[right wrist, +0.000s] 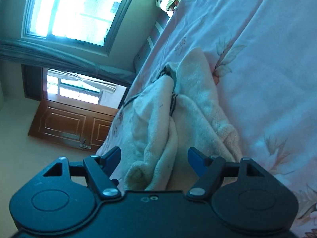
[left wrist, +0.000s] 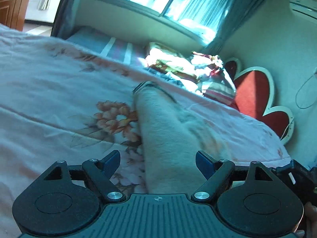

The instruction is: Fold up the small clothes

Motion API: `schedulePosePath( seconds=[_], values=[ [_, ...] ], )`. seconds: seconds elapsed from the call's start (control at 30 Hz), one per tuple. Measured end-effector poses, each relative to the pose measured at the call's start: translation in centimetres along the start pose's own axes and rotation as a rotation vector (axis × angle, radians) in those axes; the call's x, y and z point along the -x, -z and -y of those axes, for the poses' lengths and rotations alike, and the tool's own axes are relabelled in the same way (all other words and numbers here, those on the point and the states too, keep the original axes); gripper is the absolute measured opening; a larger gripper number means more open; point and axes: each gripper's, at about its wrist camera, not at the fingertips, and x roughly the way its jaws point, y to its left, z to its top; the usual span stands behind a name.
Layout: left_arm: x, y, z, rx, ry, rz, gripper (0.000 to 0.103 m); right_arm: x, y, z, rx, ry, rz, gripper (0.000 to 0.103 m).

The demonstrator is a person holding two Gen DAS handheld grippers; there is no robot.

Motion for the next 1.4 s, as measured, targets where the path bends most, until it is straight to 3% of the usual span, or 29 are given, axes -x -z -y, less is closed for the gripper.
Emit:
schedulePosePath(
  seconds=[0.1,0.17,0.23,0.3,0.37,0.47,0.53,0.67,0.77,0.93,1.0,1.07,1.2,1.3,1.4],
  values=[
    [-2.5,1.4,-0.9,0.017,-0.001,-0.054,0.083,-1.6,-0.1,-0.7,0.036,0.03,-0.033,0.069],
    [-3.8,2.1,-0.2,0.012,-0.012,-0.079,0.083,-2.3,0.1,-2.4,0.158,0.123,-0.038,0.055],
    [-4.7,2.8,0.4,0.012,-0.01,-0.085,0.083,-2.7,0.6,-4.2,0.312,0.21,-0.042,0.026],
    [-4.9,2.8,0.8,0.007,-0.01,-0.074,0.083,-2.2,1.8,-6.4,0.5,0.252,0.009,0.016],
    [-4.7,2.6,1.6,-0.021,-0.012,-0.05,0.083,-0.8,3.2,-8.5,0.675,0.283,0.084,0.014],
    [-4.6,2.0,3.1,-0.051,0.006,-0.031,0.083,1.8,4.4,-9.9,0.8,0.291,0.192,0.014],
    [-5.0,1.6,4.4,-0.103,-0.008,-0.037,0.083,2.8,4.1,-9.0,0.776,0.303,0.217,0.014],
    [-7.0,2.1,6.8,-0.242,-0.087,-0.106,0.083,-0.2,2.8,-3.6,0.649,0.37,0.146,0.014],
    [-7.1,2.0,7.2,-0.25,-0.087,-0.114,0.083,0.2,2.2,-3.1,0.575,0.316,0.163,0.015],
    [-5.8,0.9,7.0,-0.251,-0.053,-0.104,0.083,2.0,0.0,-3.1,0.506,0.217,0.229,0.044],
    [-5.4,0.0,6.4,-0.229,-0.031,-0.064,0.083,1.6,-2.6,-1.9,0.397,0.174,0.215,0.044],
    [-6.1,-0.9,5.6,-0.195,-0.057,-0.073,0.083,0.3,-4.7,-0.8,0.314,0.157,0.183,0.044],
    [-7.9,-1.6,4.3,-0.158,-0.054,-0.105,0.083,-1.9,-6.4,-0.1,0.277,0.11,0.145,0.038],
    [-8.9,-1.2,4.6,-0.167,-0.055,-0.131,0.083,-2.0,-5.5,-1.6,0.432,0.184,0.2,0.01],
    [-9.2,-1.2,5.6,-0.179,-0.041,-0.132,0.083,-0.6,-4.1,-2.6,0.556,0.236,0.273,0.009]
  ],
)
